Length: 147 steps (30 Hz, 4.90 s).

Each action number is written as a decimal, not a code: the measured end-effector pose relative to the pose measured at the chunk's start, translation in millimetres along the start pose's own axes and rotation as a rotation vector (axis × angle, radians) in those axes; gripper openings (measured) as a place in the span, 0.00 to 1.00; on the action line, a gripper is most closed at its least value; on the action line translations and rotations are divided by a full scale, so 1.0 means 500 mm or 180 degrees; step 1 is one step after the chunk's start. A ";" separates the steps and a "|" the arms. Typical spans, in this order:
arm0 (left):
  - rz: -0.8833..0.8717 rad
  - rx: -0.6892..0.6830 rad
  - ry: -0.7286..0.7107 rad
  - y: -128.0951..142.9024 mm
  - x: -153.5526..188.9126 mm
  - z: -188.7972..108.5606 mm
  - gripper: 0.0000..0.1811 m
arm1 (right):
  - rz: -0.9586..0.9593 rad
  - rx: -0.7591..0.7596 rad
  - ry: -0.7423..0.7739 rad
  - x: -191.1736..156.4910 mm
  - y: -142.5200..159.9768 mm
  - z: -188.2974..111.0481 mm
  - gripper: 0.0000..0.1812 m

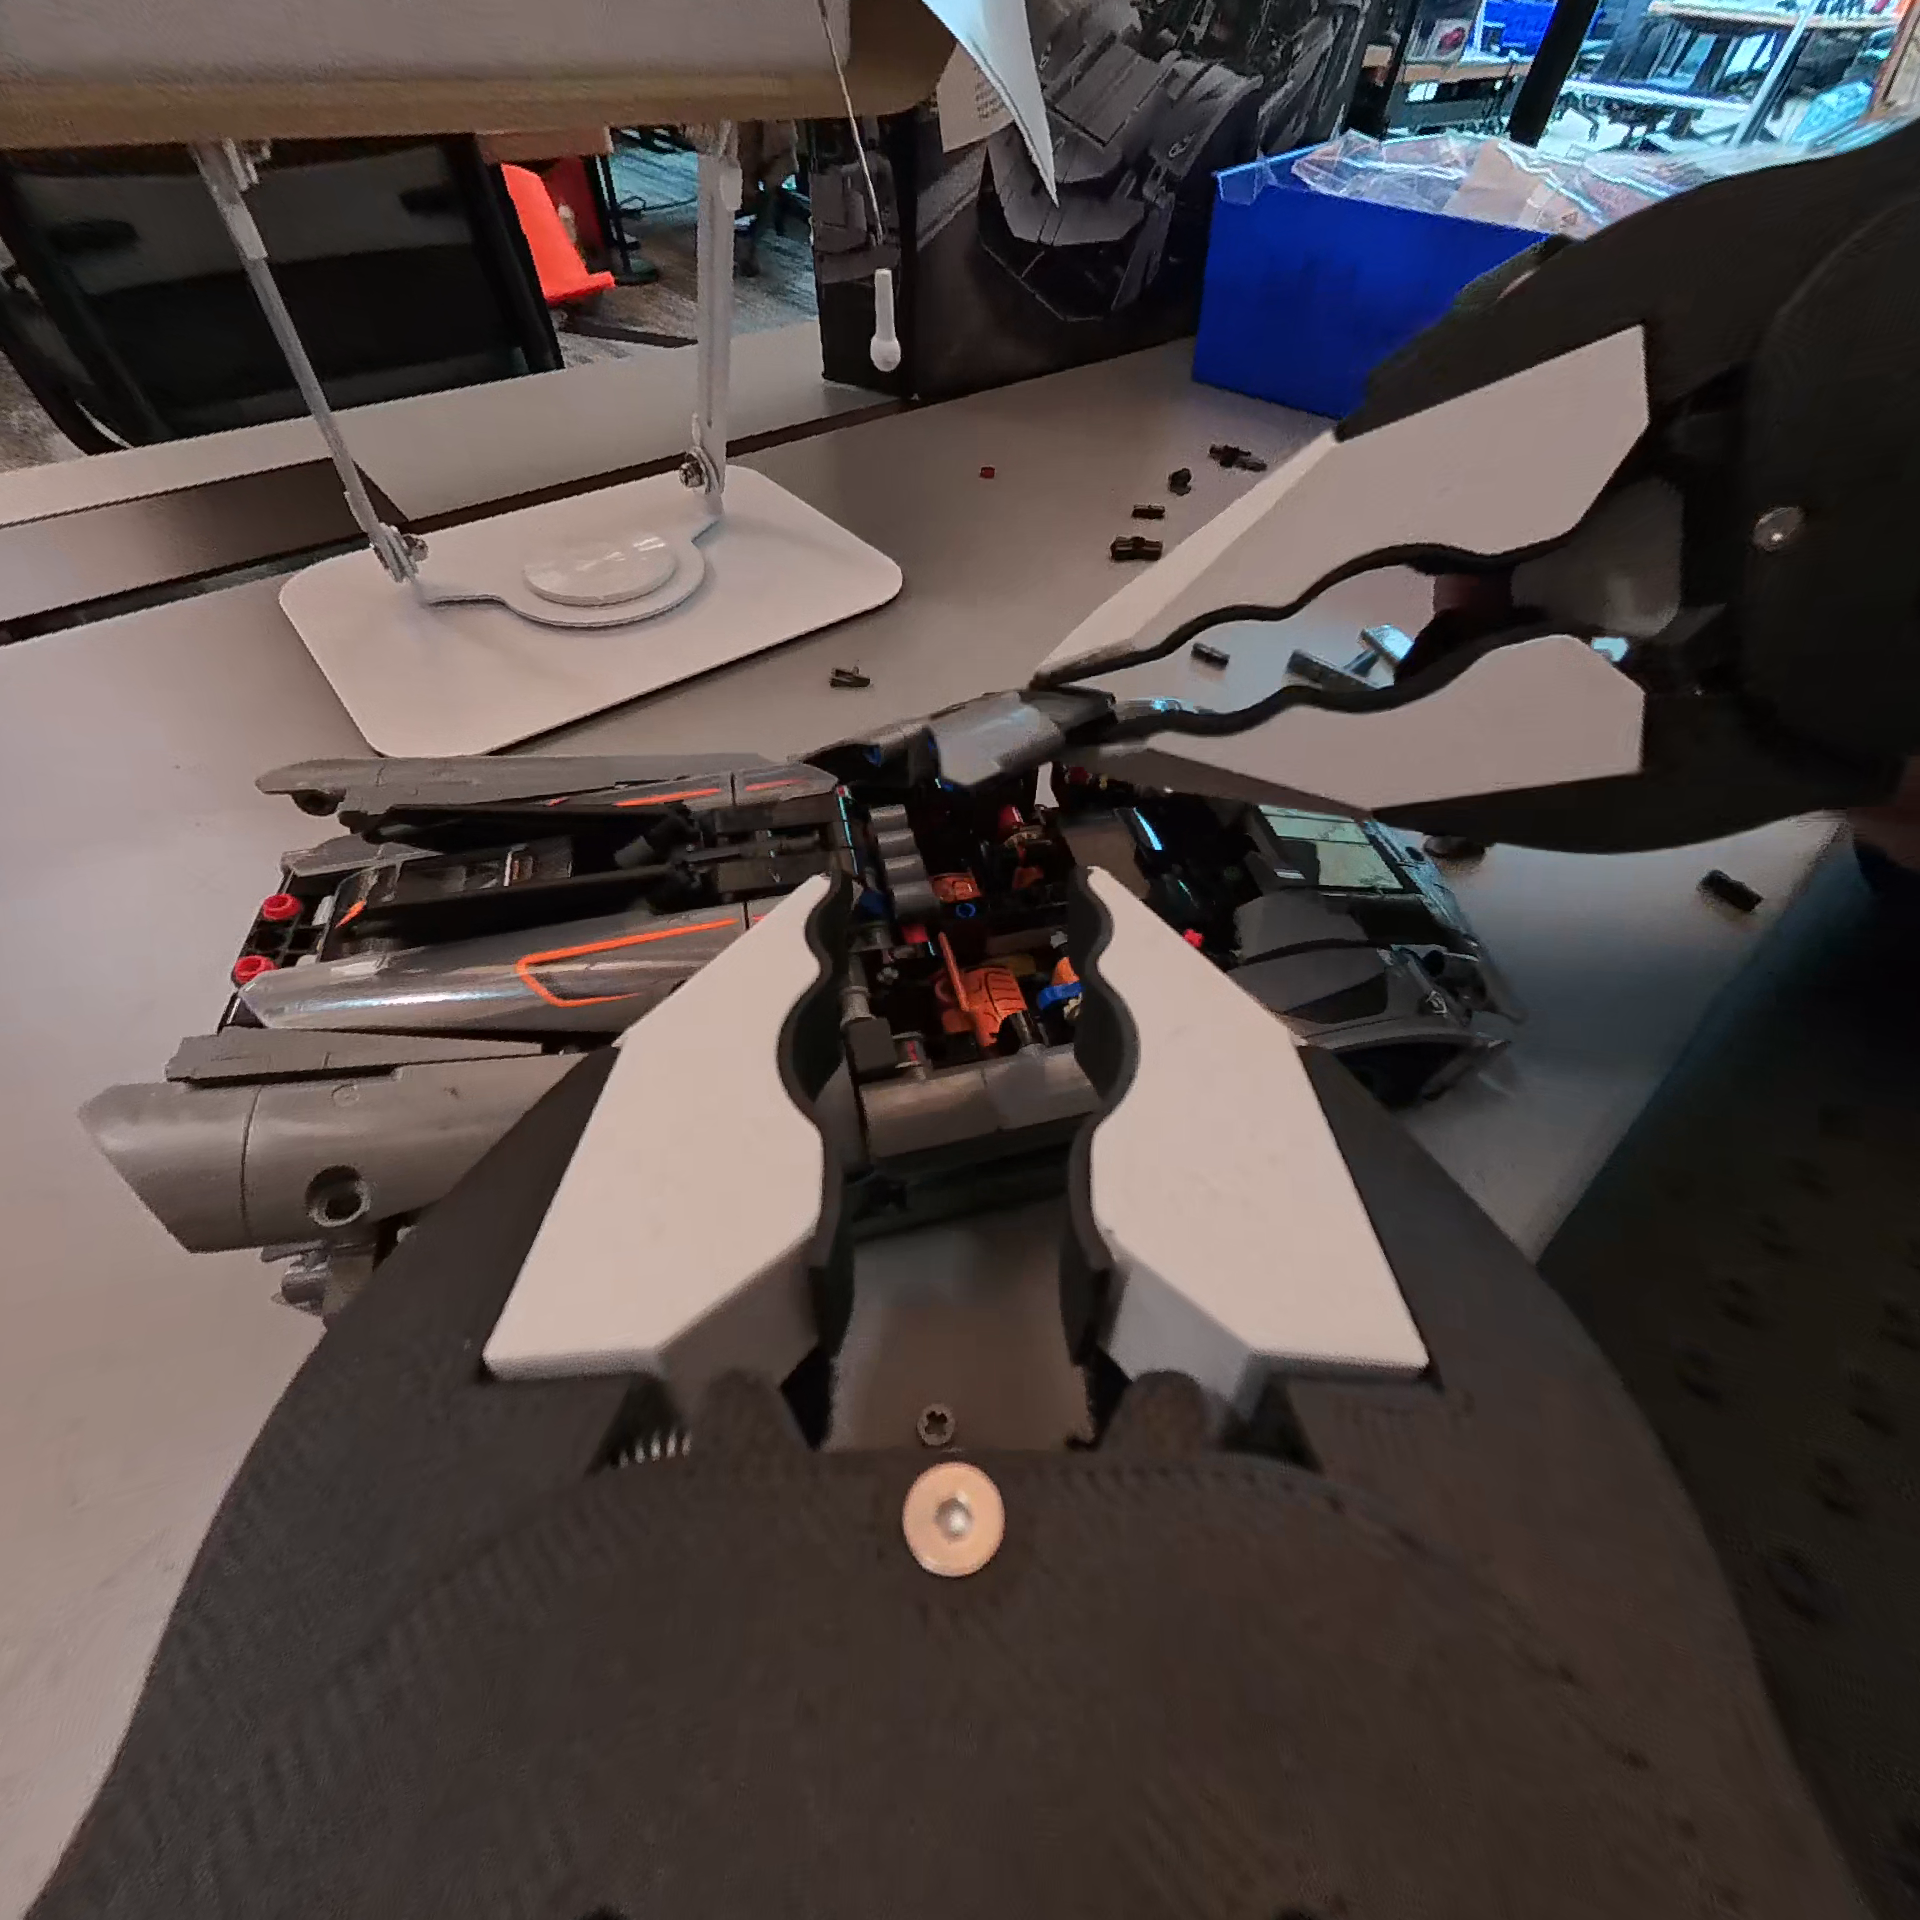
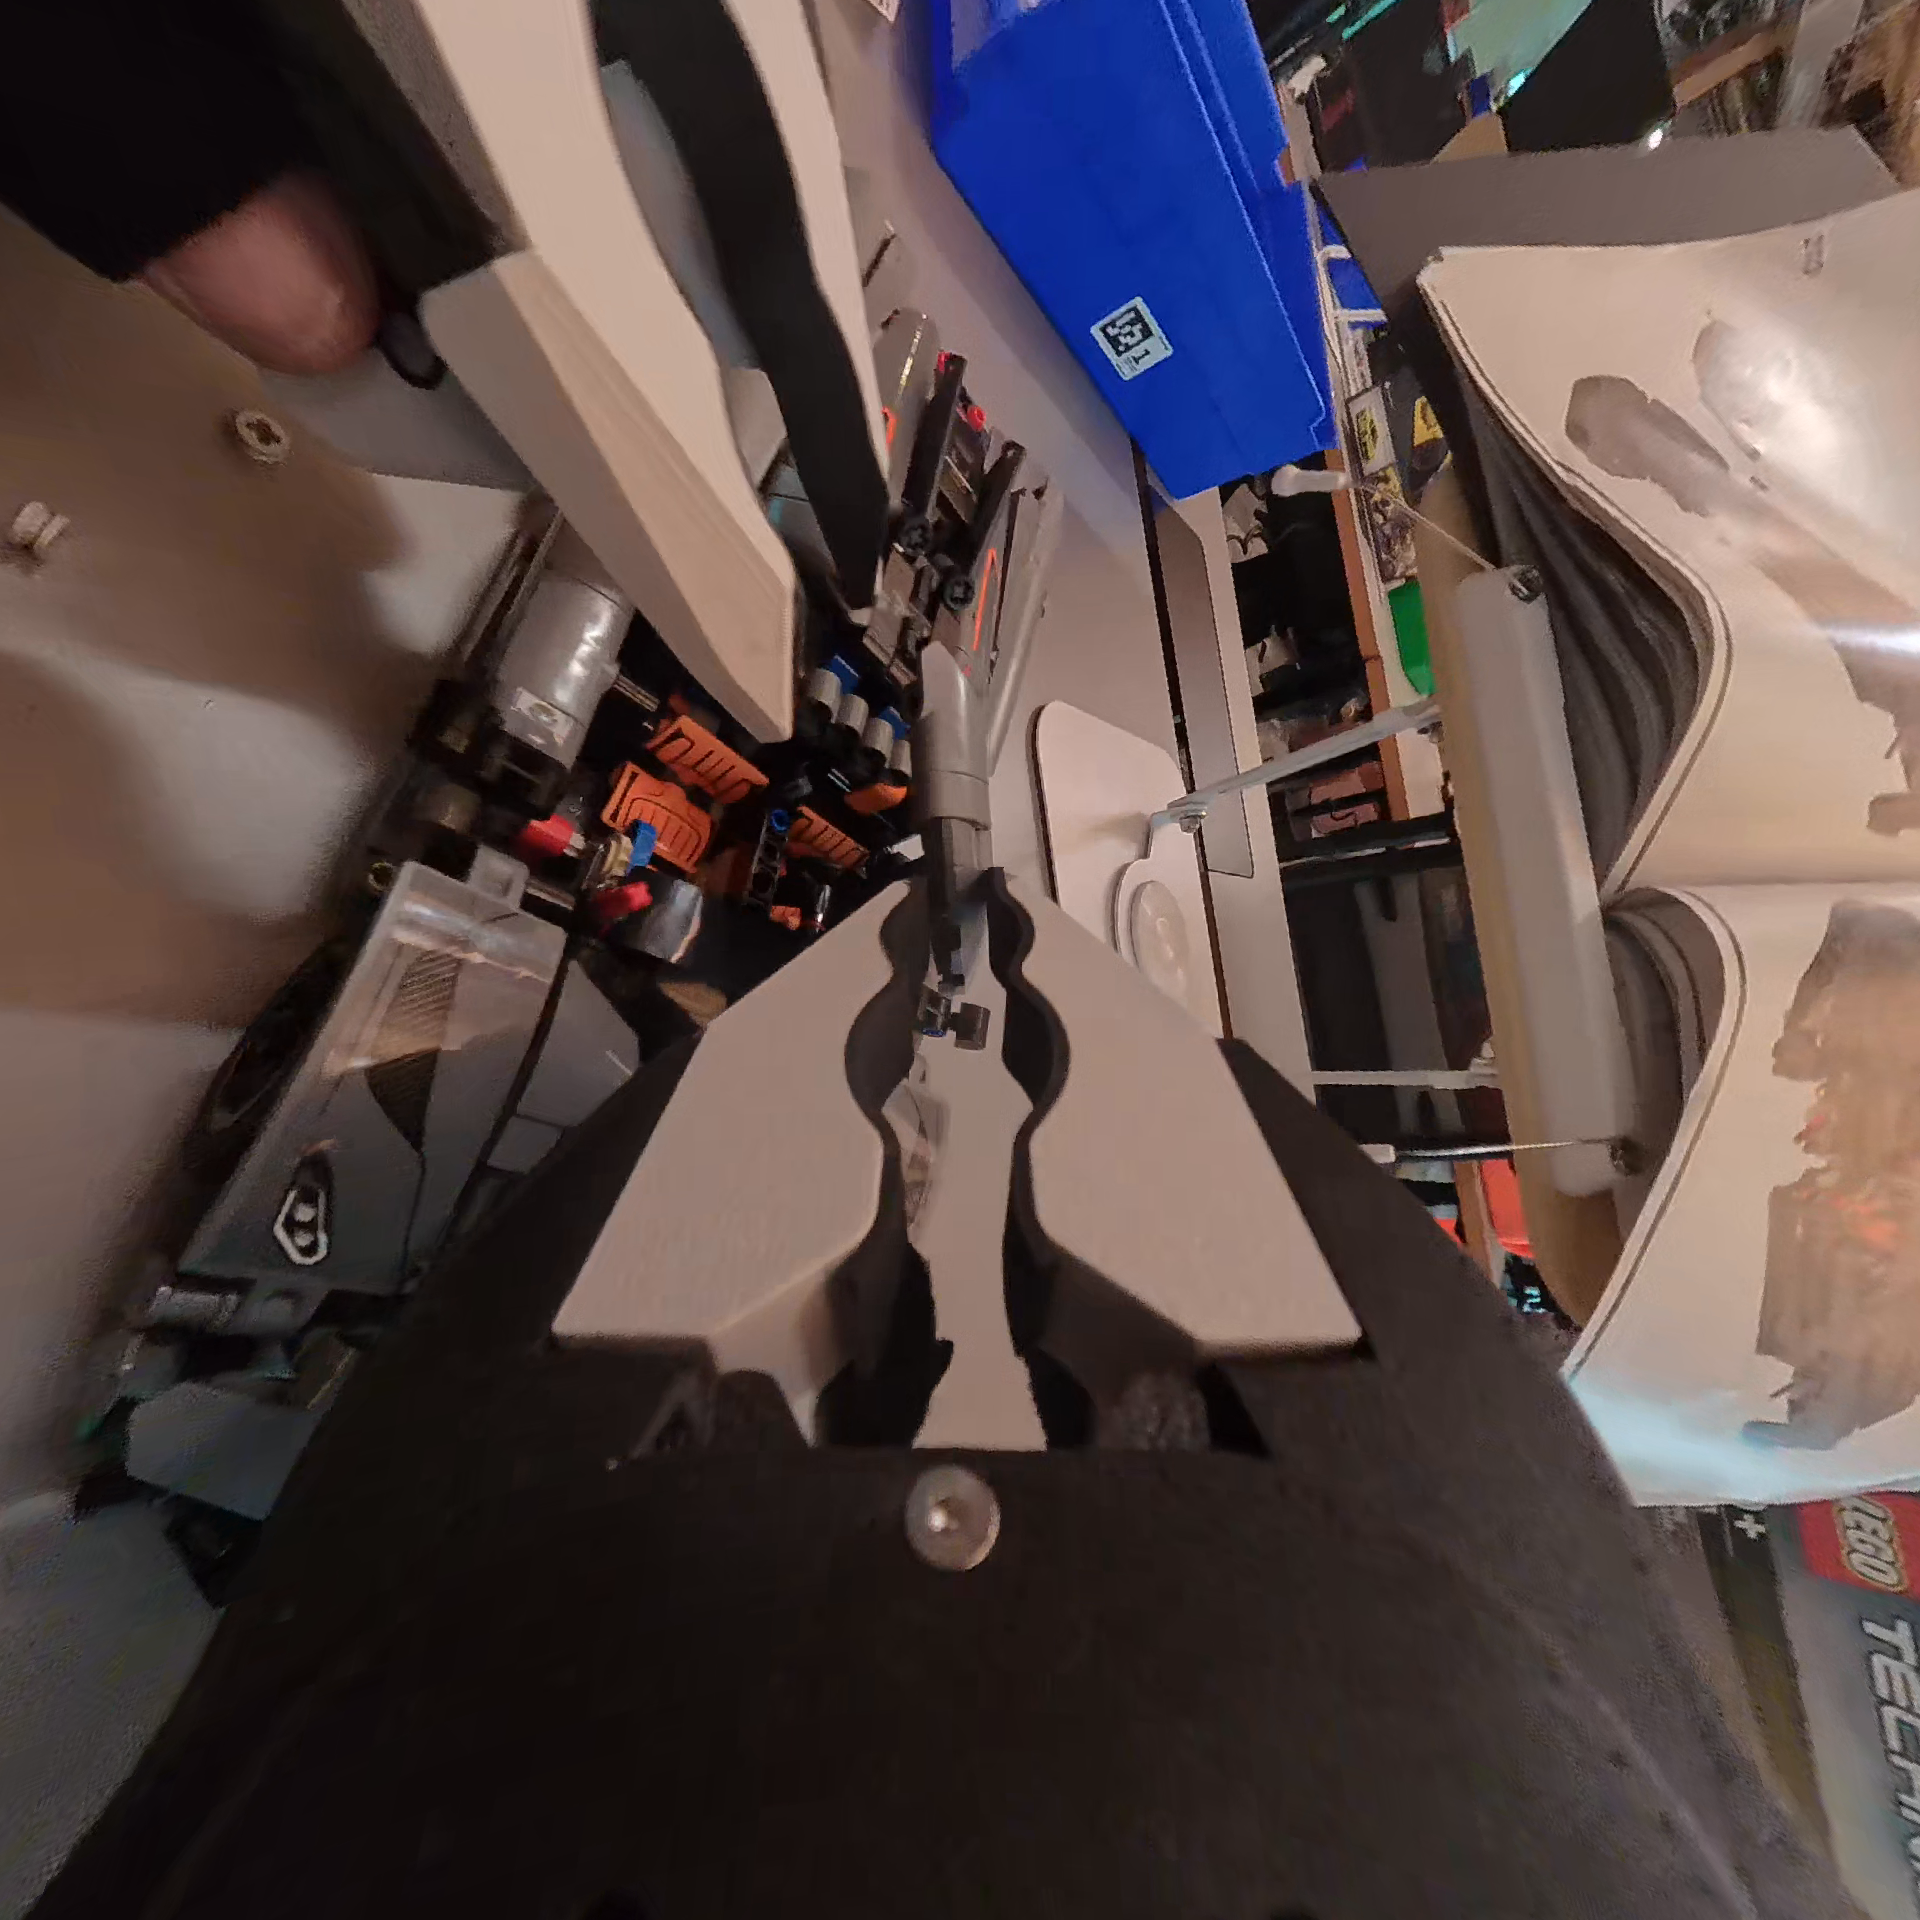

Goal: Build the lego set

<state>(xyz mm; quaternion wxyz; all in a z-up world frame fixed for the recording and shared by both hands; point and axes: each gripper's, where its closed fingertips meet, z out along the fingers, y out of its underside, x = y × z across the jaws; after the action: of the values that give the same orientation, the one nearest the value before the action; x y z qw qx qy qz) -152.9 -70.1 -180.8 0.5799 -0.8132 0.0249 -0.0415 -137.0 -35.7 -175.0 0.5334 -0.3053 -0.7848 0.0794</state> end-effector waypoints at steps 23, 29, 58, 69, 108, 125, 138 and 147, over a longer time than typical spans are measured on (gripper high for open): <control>0.0029 -0.0152 -0.0090 0.016 -0.001 0.012 0.19 | -0.0212 -0.0085 -0.0400 -0.061 -0.020 0.011 0.06; 0.0007 -0.0161 -0.0130 0.017 -0.006 0.012 0.18 | -0.0095 -0.0013 -0.0440 -0.062 -0.023 0.012 0.06; -0.0066 -0.0134 -0.0207 0.018 -0.017 0.009 0.14 | 0.1335 -0.0025 -0.1107 -0.050 -0.002 0.017 0.24; -0.0081 -0.0154 -0.0219 0.020 -0.019 0.010 0.14 | 0.1741 -0.0161 -0.1701 -0.060 0.006 0.039 0.30; -0.0098 -0.0152 -0.0215 0.021 -0.021 0.011 0.13 | 0.2210 -0.0433 -0.2221 -0.071 0.015 0.048 0.35; -0.0121 0.0046 -0.0643 -0.022 -0.198 -0.084 0.28 | 0.1960 -0.0218 -0.1760 -0.057 0.018 0.029 0.35; -0.0610 -0.0028 -0.0289 0.030 -0.265 -0.041 0.29 | 0.1946 -0.0167 -0.1657 -0.056 0.017 0.033 0.35; -0.0874 0.0026 -0.0006 0.030 -0.248 -0.037 0.21 | 0.2198 -0.0220 -0.1825 -0.058 0.009 0.039 0.36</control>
<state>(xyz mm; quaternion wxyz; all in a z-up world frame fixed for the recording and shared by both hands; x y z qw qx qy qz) -277.8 -81.4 -193.6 0.5721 -0.8067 -0.0874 -0.1198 -145.5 -44.4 -208.5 0.2262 -0.5326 -0.7552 0.3079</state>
